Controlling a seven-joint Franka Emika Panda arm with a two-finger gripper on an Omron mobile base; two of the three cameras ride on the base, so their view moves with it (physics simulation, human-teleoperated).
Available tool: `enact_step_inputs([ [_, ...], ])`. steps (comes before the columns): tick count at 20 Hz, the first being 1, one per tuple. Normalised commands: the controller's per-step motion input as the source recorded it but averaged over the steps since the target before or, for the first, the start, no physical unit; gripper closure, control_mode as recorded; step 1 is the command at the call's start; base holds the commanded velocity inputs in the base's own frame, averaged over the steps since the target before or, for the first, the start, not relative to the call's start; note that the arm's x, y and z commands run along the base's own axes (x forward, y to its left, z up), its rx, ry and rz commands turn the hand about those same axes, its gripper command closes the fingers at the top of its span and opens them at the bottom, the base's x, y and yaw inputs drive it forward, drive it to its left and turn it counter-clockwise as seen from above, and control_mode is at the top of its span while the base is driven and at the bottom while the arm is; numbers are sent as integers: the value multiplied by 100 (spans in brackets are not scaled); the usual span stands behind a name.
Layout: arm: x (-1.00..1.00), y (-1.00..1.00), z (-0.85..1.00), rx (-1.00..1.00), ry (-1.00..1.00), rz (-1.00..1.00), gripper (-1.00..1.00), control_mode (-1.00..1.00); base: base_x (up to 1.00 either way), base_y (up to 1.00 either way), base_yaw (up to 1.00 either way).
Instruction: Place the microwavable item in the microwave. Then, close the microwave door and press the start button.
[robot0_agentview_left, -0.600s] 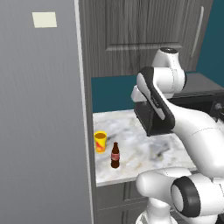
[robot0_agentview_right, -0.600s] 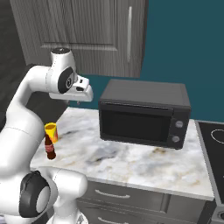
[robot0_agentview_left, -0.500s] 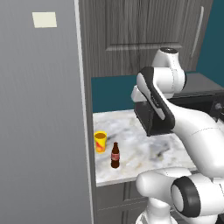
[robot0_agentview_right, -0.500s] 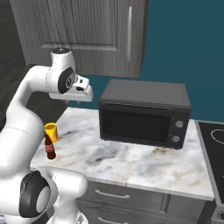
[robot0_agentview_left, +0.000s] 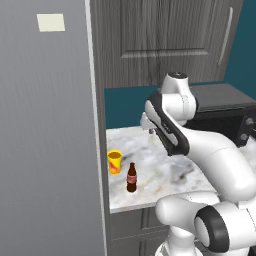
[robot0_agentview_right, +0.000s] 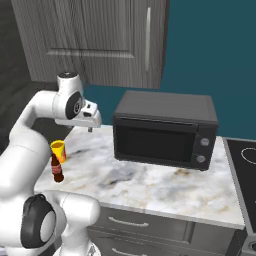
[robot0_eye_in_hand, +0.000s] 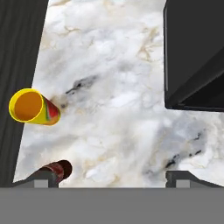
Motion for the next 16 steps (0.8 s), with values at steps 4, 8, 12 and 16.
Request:
enact_step_inputs([
  [4, 33, 21, -69, 3, 0, -2, -100, -100, 0, 0, 0],
  [8, 44, 18, -42, 5, 0, 0, -100, -100, 0, 0, 0],
  [12, 39, 37, -23, 0, 0, 0, -100, -100, 0, 0, 0],
  [16, 36, 54, -19, 0, 0, 0, -100, -100, 0, 0, 0],
])
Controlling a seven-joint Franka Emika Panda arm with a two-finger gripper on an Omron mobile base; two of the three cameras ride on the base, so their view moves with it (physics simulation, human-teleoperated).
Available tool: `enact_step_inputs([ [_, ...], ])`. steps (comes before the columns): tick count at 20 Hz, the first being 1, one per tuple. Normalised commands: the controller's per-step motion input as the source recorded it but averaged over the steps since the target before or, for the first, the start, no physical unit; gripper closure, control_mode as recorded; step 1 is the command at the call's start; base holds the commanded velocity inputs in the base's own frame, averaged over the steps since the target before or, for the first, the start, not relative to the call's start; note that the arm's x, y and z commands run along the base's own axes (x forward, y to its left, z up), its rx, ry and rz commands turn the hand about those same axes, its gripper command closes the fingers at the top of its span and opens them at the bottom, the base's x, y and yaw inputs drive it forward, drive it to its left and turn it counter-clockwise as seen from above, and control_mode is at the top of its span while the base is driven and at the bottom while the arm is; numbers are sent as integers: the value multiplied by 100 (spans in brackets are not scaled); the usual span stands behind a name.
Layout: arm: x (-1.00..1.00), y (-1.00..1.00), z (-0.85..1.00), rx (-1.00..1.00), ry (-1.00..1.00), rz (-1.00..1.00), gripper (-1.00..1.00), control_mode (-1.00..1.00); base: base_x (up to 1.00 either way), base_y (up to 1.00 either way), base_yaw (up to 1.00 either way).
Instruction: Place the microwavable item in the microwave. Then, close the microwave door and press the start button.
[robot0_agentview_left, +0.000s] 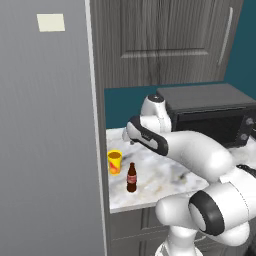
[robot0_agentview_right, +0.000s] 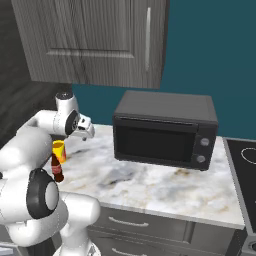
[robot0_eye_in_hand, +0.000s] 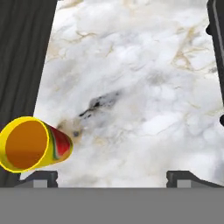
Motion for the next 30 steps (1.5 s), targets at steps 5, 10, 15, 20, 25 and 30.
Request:
enact_step_inputs([
  [5, 32, 42, -46, 0, 1, 0, -100, -100, 0, 0, 0],
  [10, 5, 16, -6, 0, 0, 0, -100, -100, 0, 0, 0],
  [15, 4, 11, -13, 0, 0, 0, -100, -100, 0, 0, 0],
  [20, 0, 0, -28, 0, 0, 0, -100, -100, 0, 0, 0],
  [25, 7, 3, -11, 0, 0, 0, -100, -100, 0, 0, 0],
  [30, 3, 19, 0, 0, 0, 0, -100, -100, 0, 0, 0],
])
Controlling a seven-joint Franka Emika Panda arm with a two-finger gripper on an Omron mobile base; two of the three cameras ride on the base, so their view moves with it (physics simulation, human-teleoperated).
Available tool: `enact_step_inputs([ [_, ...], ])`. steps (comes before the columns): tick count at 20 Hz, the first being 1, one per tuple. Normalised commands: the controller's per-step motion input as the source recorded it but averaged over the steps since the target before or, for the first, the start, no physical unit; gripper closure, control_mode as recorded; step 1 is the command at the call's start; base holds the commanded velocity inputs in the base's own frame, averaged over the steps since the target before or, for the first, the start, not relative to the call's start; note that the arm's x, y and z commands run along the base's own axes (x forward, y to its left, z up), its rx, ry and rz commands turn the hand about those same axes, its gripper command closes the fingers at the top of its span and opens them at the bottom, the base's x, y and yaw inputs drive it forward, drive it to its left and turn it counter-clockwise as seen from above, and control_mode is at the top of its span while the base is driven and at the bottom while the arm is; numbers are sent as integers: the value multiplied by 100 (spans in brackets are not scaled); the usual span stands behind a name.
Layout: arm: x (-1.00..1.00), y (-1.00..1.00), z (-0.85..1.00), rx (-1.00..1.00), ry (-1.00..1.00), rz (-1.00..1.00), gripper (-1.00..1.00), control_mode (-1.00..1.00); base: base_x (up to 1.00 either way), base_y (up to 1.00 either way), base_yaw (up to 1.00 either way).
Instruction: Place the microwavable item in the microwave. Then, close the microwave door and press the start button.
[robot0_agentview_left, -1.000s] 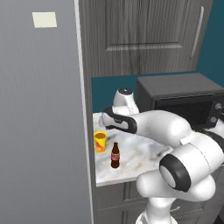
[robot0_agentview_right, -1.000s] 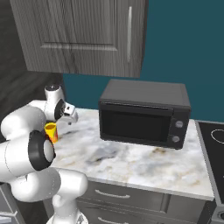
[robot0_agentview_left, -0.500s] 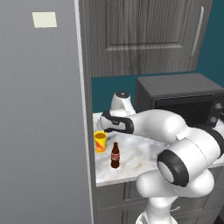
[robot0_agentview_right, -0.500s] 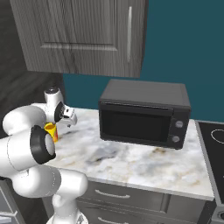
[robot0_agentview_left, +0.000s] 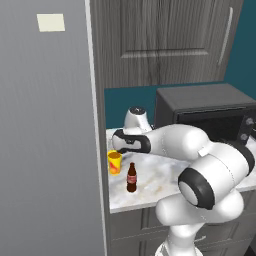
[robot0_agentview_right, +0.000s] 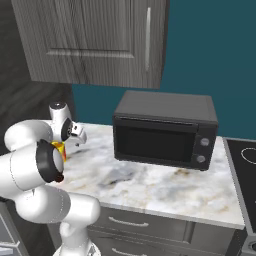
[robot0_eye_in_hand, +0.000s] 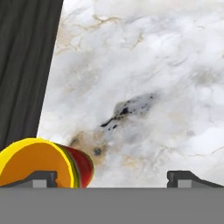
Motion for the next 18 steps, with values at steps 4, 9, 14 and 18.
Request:
enact_step_inputs([
  [4, 12, 22, -2, 0, 0, 0, -100, -100, 0, 0, 0],
  [9, 18, 10, -17, 0, 0, 0, -100, -100, 0, 0, 0],
  [14, 17, 4, -24, 0, 1, 0, -100, -100, 0, 0, 0],
  [18, 3, 6, -16, 0, 0, 0, -100, -100, 0, 0, 0],
])
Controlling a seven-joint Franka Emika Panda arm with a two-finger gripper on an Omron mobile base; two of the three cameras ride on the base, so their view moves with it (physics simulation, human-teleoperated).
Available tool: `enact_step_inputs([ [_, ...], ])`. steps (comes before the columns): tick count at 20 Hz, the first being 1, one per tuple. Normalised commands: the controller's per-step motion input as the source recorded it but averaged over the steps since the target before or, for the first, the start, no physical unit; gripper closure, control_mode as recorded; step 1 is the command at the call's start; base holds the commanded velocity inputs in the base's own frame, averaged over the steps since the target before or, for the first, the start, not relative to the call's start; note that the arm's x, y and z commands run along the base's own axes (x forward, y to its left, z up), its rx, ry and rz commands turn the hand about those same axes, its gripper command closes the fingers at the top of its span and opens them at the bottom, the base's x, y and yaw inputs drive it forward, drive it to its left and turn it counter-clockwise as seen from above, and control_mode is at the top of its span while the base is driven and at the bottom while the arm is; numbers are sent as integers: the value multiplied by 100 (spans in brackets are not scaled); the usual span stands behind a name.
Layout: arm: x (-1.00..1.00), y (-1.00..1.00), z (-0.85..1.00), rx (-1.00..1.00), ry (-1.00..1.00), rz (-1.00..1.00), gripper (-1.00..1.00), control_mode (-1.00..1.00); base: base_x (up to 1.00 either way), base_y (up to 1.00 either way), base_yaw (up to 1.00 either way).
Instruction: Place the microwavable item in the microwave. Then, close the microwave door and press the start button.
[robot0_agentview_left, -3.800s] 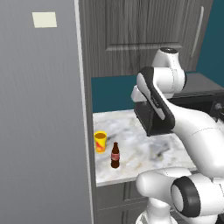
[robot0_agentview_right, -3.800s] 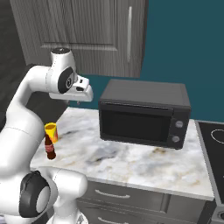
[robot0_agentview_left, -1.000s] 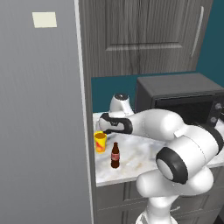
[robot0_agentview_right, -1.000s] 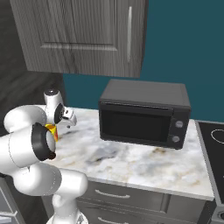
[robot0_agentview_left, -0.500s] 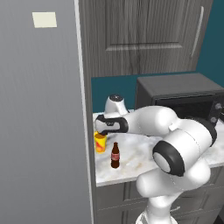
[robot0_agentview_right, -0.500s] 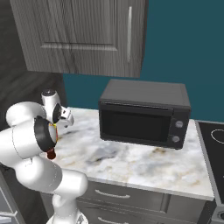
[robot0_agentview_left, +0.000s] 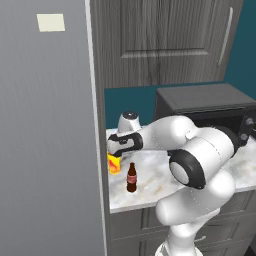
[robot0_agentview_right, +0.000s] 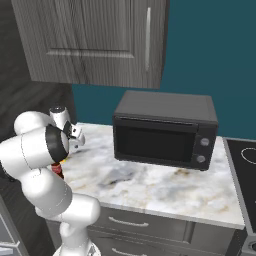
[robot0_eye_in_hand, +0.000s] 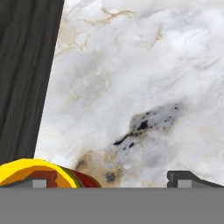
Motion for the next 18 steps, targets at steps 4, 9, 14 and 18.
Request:
enact_step_inputs([
  [4, -15, 2, -3, 0, -1, 0, -100, -100, 0, 0, 0],
  [9, -28, 0, -13, 0, 0, 0, -100, -100, 0, 0, 0],
  [14, -4, 0, -18, 0, 0, 0, 100, -100, 0, 0, 0],
  [18, 3, 0, -4, 0, 0, 2, 100, -100, 0, 0, 0],
])
